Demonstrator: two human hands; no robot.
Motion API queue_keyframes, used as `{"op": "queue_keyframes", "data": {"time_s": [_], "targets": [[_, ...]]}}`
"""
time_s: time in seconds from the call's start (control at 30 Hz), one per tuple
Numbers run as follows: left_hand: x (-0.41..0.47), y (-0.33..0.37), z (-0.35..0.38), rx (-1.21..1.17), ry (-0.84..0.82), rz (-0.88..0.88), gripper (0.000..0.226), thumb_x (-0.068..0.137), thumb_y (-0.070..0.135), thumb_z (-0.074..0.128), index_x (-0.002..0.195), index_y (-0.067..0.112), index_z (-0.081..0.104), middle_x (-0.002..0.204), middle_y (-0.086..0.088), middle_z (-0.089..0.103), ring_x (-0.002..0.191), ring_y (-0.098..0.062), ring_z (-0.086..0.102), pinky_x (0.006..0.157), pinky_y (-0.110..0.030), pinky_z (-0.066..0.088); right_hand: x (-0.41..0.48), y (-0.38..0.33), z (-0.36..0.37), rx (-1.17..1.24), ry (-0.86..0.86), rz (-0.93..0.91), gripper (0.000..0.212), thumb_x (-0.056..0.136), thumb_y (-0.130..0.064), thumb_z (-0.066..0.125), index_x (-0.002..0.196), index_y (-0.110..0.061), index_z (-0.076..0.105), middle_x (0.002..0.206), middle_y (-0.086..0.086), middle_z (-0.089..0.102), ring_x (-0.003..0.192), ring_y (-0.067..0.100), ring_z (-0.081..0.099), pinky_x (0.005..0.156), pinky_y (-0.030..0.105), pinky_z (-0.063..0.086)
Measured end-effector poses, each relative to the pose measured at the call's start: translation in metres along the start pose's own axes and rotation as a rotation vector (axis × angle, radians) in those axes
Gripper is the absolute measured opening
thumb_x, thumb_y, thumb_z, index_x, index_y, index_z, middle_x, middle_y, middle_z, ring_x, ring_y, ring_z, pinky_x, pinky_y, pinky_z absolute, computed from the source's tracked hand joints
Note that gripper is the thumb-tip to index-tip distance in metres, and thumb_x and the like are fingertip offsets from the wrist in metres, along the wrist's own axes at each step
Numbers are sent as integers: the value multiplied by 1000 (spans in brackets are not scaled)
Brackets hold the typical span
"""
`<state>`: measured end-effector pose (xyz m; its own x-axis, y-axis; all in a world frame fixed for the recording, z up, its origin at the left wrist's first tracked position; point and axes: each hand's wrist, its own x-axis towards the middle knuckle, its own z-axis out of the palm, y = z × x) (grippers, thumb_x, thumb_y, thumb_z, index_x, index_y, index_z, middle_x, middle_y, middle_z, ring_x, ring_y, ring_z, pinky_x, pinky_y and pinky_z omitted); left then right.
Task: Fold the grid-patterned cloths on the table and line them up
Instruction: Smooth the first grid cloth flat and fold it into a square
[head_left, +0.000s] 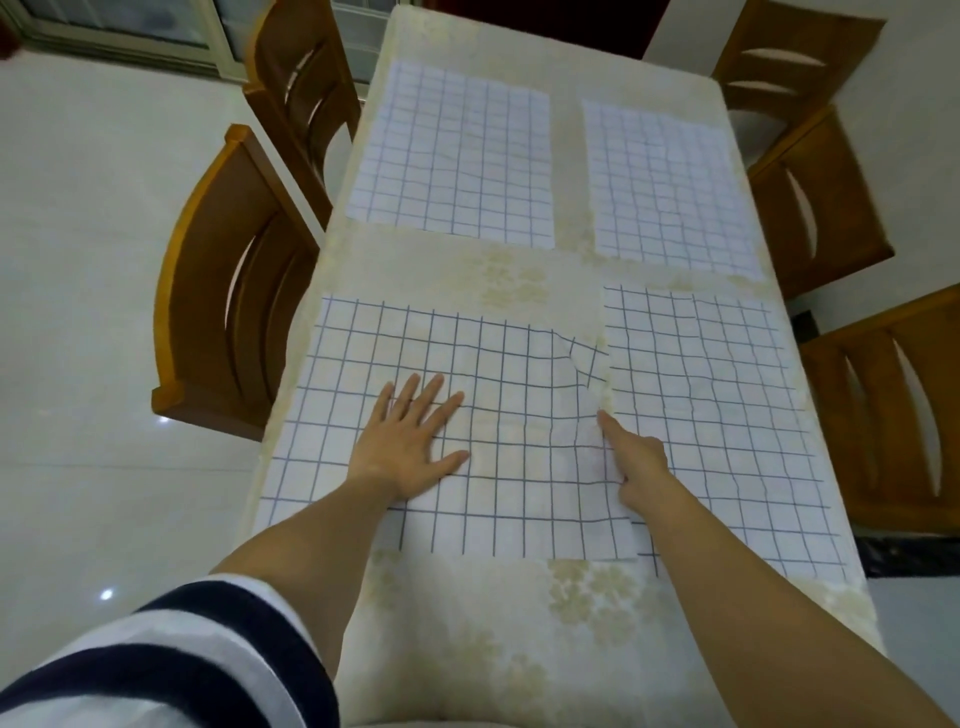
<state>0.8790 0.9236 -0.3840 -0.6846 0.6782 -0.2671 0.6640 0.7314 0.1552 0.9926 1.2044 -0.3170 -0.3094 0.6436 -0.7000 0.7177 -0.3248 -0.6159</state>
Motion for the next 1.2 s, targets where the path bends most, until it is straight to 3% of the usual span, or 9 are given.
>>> {"op": "queue_keyframes", "data": {"time_s": [0.1, 0.23, 0.3, 0.4, 0.53, 0.77, 1.0, 1.13, 1.2], "targets": [[0, 0, -2, -6, -26, -1, 80, 90, 83, -1, 150, 41, -34, 161, 4, -38, 148, -23, -35, 123, -52, -12, -1, 3, -8, -41, -52, -32, 76, 86, -43, 74, 143, -3, 45, 140, 15, 52, 126, 33, 51, 106, 41, 42], [0, 5, -3, -39, -96, 6, 84, 90, 83, 5, 152, 39, -31, 161, 2, -38, 147, -26, -36, 123, -53, -13, -11, 6, -23, -218, -22, -233, 26, 96, -32, 64, 101, -8, 69, 84, 10, 63, 73, 22, 57, 61, 28, 47], [0, 9, -5, -85, -114, 34, 85, 91, 83, 13, 156, 41, -20, 165, 3, -30, 151, -26, -30, 124, -51, -10, -12, 6, -35, -227, 5, -284, 19, 99, -26, 60, 96, -8, 65, 91, 5, 59, 86, 20, 55, 68, 31, 50], [0, 11, -15, -98, -92, 59, 91, 89, 82, 34, 159, 42, -7, 169, 4, -18, 154, -26, -20, 126, -47, -5, -17, 5, -53, -141, -27, -257, 35, 100, -27, 58, 132, -13, 56, 124, 1, 61, 111, 19, 58, 98, 40, 49], [18, 15, -26, -43, -178, 41, 123, 71, 88, 57, 158, 40, -15, 165, 0, -29, 151, -34, -27, 122, -60, -10, -25, -1, -59, -144, -36, -334, 42, 103, -33, 50, 143, -19, 50, 141, 1, 54, 131, 22, 49, 111, 42, 39], [42, 34, -48, 7, -480, -75, 153, 56, 82, 77, 149, 37, -37, 154, -4, -49, 143, -45, -36, 110, -79, -9, -26, 1, -38, -196, 59, -323, 32, 102, -31, 52, 106, -4, 69, 122, 21, 64, 98, 26, 62, 89, 37, 49], [46, 40, -50, -1, -537, -126, 157, 55, 76, 83, 145, 40, -41, 150, -3, -53, 141, -46, -39, 106, -83, -7, -35, -12, -38, -220, 20, -446, 58, 101, -30, 56, 151, -10, 36, 148, 4, 47, 138, 25, 43, 113, 34, 35], [48, 40, -49, 2, -544, -133, 158, 54, 76, 83, 144, 40, -42, 150, -2, -54, 141, -46, -40, 106, -83, -7, -41, -9, -36, -378, -4, -586, 57, 102, -30, 53, 154, -18, 32, 110, -6, 63, 114, 18, 57, 106, 29, 37], [48, 40, -49, -2, -543, -133, 158, 54, 76, 83, 143, 41, -42, 149, -2, -54, 140, -46, -40, 106, -83, -8, -37, -4, -36, -386, -8, -562, 56, 102, -28, 52, 154, -18, 31, 139, 2, 55, 132, 21, 49, 105, 26, 34]]}}
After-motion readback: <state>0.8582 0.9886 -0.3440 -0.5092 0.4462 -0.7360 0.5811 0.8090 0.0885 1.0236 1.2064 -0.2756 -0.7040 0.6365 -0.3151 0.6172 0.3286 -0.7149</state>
